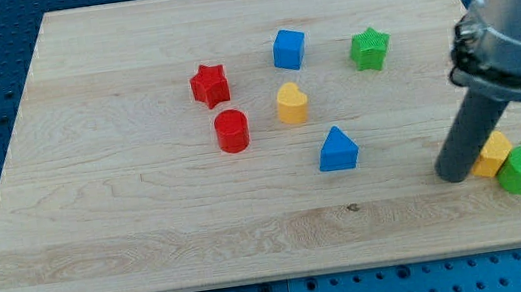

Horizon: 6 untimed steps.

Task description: Point your arm at the left side of the blue triangle

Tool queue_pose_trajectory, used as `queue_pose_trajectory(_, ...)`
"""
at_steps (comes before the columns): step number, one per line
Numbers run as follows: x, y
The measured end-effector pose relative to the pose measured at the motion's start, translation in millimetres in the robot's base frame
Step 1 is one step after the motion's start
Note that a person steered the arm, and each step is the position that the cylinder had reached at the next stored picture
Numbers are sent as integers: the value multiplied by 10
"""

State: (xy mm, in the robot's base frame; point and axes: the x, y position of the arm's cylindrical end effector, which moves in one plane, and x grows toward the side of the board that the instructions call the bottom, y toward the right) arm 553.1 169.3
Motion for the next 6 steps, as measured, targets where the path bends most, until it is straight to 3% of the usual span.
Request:
queue_pose_trajectory(2, 19, -1774)
queue_pose_trajectory(3, -424, -2491)
queue_pose_trajectory(4, -715, -2540)
queue_pose_trajectory(6, -586, -1830)
